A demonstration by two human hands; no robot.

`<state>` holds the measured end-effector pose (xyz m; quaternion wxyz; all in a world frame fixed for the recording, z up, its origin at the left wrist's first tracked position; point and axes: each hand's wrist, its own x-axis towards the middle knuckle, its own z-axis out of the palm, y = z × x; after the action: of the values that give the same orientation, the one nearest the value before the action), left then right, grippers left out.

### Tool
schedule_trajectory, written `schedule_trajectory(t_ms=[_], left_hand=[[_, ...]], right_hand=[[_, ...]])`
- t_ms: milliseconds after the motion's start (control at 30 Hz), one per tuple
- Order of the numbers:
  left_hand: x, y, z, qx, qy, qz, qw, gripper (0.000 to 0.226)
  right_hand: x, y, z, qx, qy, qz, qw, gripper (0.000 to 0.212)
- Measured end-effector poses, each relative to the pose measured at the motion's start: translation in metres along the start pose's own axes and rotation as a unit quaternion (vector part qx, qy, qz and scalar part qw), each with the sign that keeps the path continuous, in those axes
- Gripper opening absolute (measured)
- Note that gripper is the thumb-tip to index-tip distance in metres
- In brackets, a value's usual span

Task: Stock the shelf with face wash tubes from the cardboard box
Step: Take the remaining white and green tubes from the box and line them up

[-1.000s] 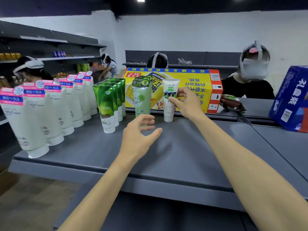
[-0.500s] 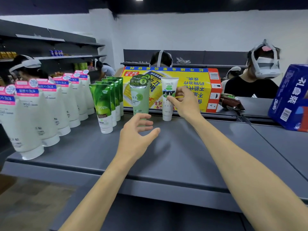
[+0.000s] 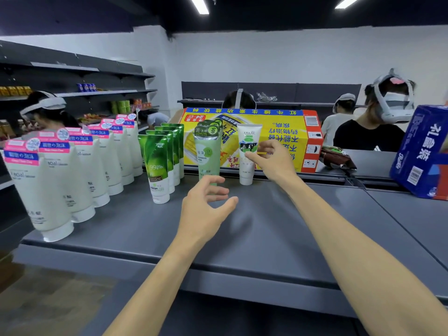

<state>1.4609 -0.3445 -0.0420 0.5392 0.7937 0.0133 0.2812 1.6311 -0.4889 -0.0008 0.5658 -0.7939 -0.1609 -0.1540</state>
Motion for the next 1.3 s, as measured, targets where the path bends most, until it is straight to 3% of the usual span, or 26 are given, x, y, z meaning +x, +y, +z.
schedule_trajectory(t_ms=[133, 433, 533, 733, 867, 1000, 1133, 1300], left_hand=[[-0.001, 0.003, 0.000, 0.017, -0.017, 0.016, 1.000, 0.037], [-0.029, 0.019, -0.036, 0.028, -0.089, 0.047, 0.994, 0.040], [-0.043, 0.020, -0.059, 0.017, -0.101, 0.063, 0.993, 0.040], [-0.069, 0.015, -0.091, -0.012, -0.133, 0.074, 0.988, 0.040], [-0.091, 0.011, -0.100, -0.033, -0.170, 0.078, 0.982, 0.040], [-0.128, -0.010, -0.099, -0.057, -0.227, 0.051, 0.971, 0.041], [-0.179, -0.055, -0.093, -0.037, -0.296, 0.002, 0.954, 0.040], [-0.247, -0.129, -0.084, 0.026, -0.355, -0.076, 0.931, 0.039]], right_hand=[[-0.021, -0.016, -0.009, 0.002, 0.019, 0.006, 1.000, 0.066], [-0.104, -0.068, -0.024, -0.060, 0.014, -0.009, 0.998, 0.068], [-0.132, -0.084, -0.017, -0.066, 0.020, -0.003, 0.998, 0.056], [-0.187, -0.102, 0.006, -0.092, 0.056, -0.011, 0.994, 0.006], [-0.242, -0.110, 0.013, -0.076, 0.089, -0.009, 0.993, 0.013], [-0.305, -0.097, 0.016, -0.059, 0.113, 0.048, 0.991, 0.025], [-0.376, -0.061, 0.024, -0.086, 0.066, 0.116, 0.987, 0.010], [-0.463, 0.009, 0.045, -0.107, 0.004, 0.232, 0.967, 0.010]])
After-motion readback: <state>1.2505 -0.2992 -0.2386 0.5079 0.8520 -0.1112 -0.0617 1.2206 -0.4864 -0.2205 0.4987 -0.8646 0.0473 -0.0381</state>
